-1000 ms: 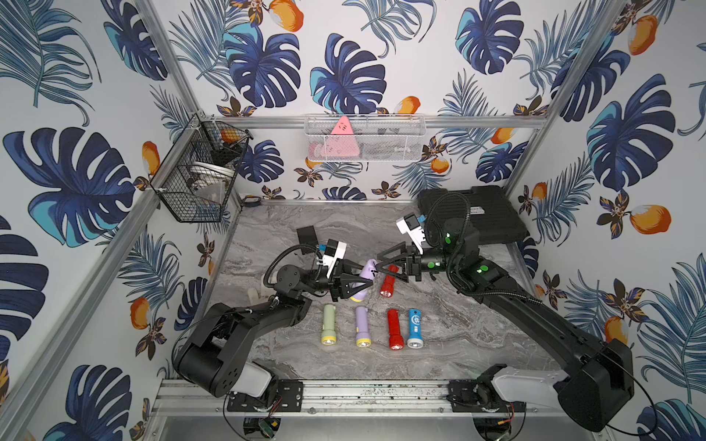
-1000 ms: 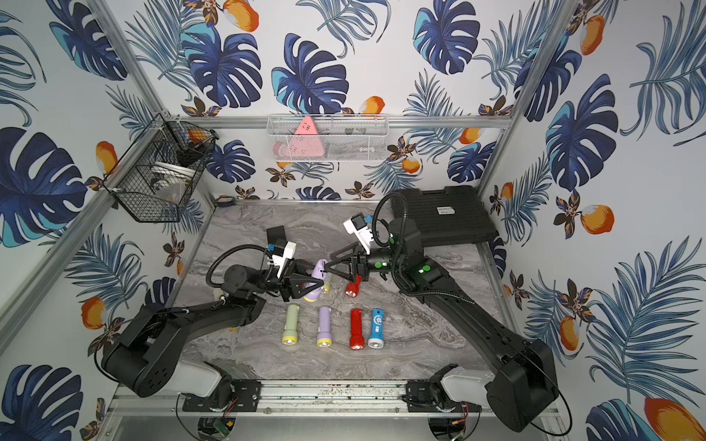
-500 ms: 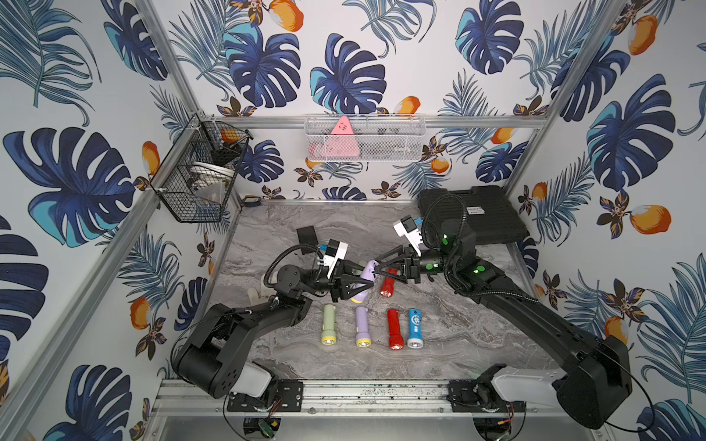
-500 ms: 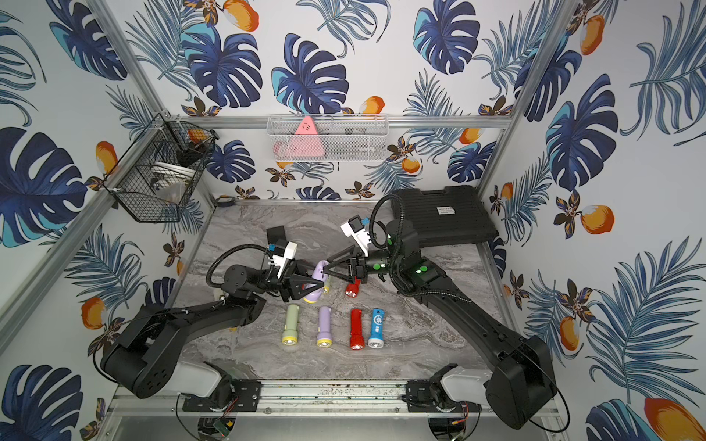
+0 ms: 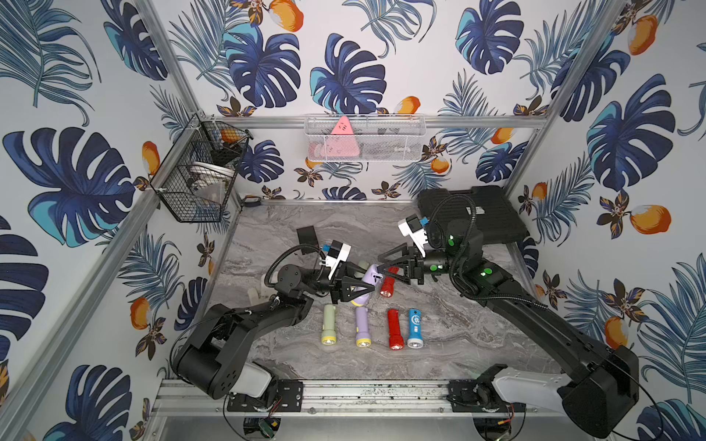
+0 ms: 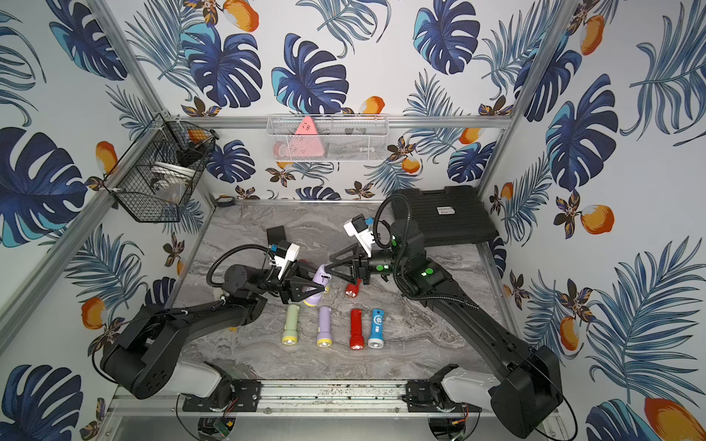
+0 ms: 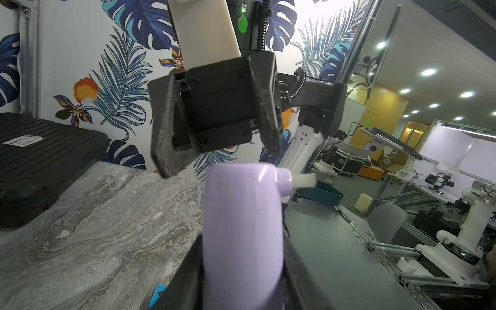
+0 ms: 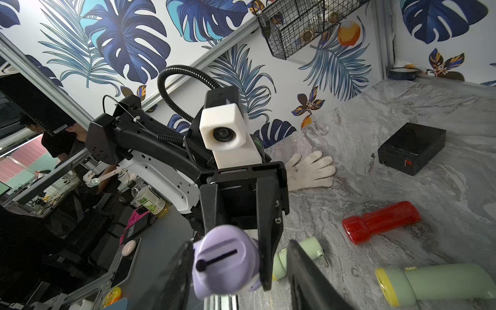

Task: Close the plug at the bottom of the flashlight
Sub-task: Close the plug of the flashlight.

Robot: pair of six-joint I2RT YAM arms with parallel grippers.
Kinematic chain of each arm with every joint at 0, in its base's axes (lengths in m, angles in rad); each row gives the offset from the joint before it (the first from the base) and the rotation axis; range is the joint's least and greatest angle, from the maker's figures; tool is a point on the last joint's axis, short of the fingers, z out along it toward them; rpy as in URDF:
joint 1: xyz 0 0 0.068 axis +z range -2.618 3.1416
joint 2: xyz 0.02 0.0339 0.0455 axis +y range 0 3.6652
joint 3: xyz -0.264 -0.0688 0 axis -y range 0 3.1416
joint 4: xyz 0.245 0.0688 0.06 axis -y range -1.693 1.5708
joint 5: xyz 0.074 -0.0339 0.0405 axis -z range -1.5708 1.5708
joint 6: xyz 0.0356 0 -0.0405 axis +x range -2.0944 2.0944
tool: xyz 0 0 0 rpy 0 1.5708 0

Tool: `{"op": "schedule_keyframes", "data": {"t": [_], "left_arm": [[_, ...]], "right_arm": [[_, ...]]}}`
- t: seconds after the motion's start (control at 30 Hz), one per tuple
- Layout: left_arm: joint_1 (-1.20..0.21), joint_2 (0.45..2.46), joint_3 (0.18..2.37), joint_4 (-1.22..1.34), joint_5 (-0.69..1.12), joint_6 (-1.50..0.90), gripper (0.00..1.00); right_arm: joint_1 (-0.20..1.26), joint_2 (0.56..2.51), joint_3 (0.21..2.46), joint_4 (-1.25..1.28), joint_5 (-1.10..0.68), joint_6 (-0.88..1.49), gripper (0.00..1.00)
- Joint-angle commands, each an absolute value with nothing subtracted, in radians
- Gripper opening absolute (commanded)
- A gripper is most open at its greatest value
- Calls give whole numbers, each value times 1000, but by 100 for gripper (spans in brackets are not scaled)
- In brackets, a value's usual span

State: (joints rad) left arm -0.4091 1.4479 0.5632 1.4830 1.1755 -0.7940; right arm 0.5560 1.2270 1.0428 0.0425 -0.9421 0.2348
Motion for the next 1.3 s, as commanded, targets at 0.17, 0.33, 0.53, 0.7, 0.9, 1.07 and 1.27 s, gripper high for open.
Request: {"op": "schedule_keyframes", "data": {"t": [0.17,0.33,0.53,0.7,0.9,1.07,1.27], "left_arm": [[-411,1438,572,1545,1183,-811,0],[-412,1437,575,1545,1181,-816,0],[-412,1439,580,1545,1178,-822,0],[-412,1461,587,1545,1178,-838,0],[-411,1460,586,1545,1174,-831,0],[-413,1457,588,1545,1174,-834,0],[-412,1450,586,1545,1183,-831,0]], "right_arm": [[558,1247,1036,56,-955,239,57],[559,1255,1025,73,-962,255,56],[560,1253,1003,100,-973,279,55],[560,1221,993,96,-957,279,59],[560,1207,995,84,-952,270,60],[560,1232,984,106,-963,291,58],[560,1244,986,118,-959,291,55]]}}
